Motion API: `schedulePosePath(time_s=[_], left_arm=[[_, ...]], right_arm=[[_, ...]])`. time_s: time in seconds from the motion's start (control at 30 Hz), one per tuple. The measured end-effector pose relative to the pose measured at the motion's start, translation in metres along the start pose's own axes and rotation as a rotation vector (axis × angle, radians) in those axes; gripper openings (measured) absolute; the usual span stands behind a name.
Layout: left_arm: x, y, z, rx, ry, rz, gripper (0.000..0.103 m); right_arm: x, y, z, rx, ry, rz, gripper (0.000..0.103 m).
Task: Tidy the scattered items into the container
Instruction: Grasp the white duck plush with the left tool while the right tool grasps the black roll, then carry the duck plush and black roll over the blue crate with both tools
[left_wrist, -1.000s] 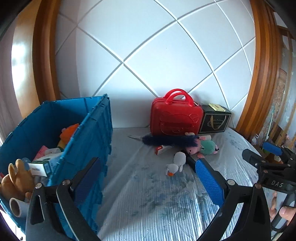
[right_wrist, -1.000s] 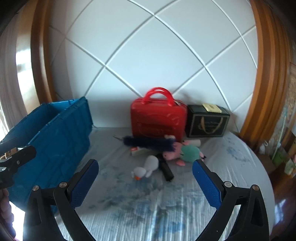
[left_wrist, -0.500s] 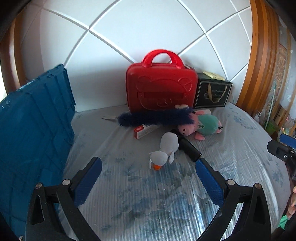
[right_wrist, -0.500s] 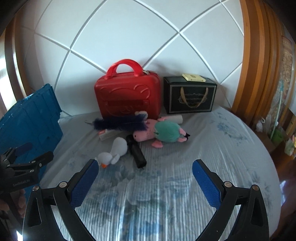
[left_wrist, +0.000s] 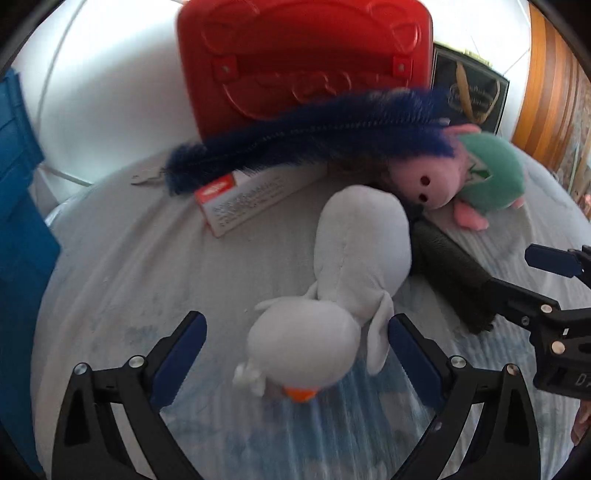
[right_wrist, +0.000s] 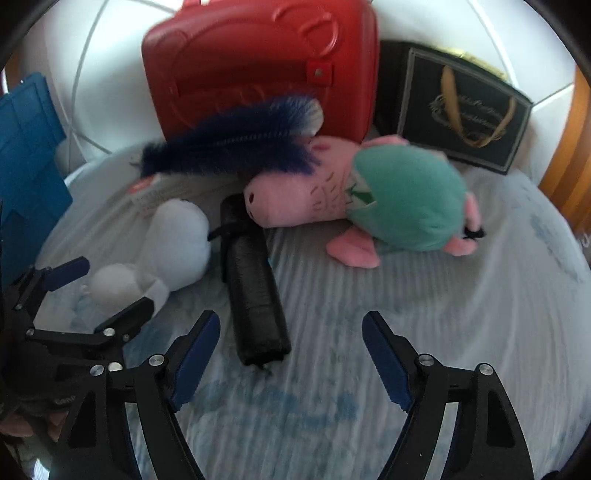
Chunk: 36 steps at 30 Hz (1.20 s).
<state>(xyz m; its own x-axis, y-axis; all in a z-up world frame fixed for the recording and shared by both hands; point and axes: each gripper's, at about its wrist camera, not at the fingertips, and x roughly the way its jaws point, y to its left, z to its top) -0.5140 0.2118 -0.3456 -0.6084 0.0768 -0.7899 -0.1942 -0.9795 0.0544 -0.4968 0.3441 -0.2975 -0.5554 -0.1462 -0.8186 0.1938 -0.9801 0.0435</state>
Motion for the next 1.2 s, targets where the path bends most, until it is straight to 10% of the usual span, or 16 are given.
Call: schedulePosePath(time_s=[0.37, 0.53, 1.2], left_arm=[[0.024, 0.004, 0.007, -0.053, -0.008, -0.057, 0.072], [0.016, -0.005, 0.002, -0.03, -0.009, -0.052, 0.05], [-0.149, 0.014, -0.029, -0.029, -0.202, 0.032, 0.048]], right_arm=[[0.042, -0.003, 0.007, -0.028, 0.051, 0.032, 0.08], [0.04, 0.017, 0.003, -0.102, 0.028, 0.001, 0.038], [-0.105, 0.059, -0.034, -0.093, -0.151, 0.03, 0.035]])
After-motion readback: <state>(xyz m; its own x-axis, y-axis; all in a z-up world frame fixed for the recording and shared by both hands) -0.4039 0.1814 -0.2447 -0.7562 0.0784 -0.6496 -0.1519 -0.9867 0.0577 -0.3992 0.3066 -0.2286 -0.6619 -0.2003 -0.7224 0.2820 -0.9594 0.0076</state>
